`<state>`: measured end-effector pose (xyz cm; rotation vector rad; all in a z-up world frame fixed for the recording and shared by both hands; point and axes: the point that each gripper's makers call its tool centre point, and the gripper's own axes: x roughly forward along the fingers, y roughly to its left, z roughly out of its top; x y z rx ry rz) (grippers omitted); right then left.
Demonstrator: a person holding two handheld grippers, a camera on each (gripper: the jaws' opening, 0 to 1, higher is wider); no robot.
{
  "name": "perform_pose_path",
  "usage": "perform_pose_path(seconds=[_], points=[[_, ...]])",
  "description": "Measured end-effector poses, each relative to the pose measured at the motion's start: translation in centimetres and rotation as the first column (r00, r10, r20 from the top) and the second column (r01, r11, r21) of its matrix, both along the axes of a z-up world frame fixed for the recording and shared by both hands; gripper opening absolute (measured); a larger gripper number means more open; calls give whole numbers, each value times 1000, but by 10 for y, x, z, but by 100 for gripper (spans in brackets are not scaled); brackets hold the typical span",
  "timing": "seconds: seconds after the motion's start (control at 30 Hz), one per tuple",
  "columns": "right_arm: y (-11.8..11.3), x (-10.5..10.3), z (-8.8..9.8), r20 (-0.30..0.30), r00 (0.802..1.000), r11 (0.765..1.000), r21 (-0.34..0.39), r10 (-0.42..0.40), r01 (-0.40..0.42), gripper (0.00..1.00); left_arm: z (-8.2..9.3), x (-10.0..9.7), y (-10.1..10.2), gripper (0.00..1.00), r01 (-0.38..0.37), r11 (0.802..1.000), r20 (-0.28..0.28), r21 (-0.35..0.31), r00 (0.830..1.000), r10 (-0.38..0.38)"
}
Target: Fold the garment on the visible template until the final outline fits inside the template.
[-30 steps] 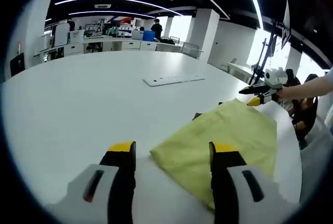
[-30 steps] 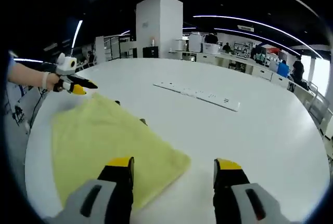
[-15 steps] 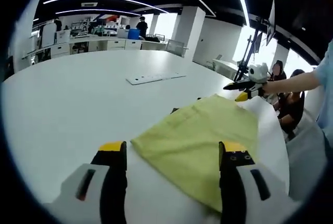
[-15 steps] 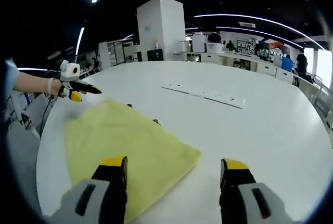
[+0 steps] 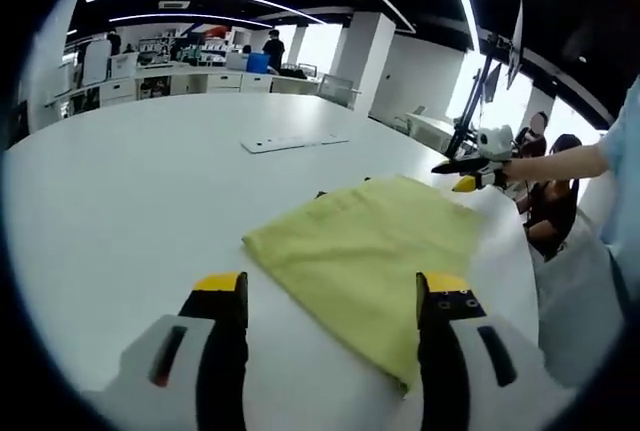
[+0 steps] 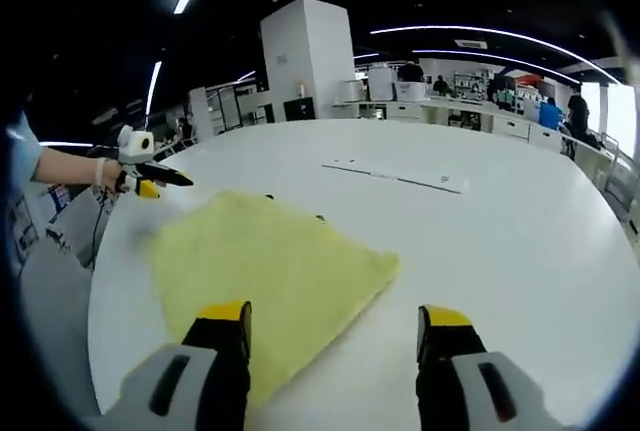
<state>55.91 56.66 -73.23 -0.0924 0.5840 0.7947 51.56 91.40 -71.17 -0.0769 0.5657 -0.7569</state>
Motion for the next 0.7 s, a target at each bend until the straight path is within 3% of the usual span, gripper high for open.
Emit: perform_pose_path(seconds=[0.43,0.7], points=[[-19,-51,0,-15,1000,1000,14,-22,22,65,-4,-47,7,56,-40,999,-15,-19,999,40],[-35,-79,-1,-36,999,999,10,-39,39,64,-8,-88,7,51,-48,998,-44,-35,998,46]])
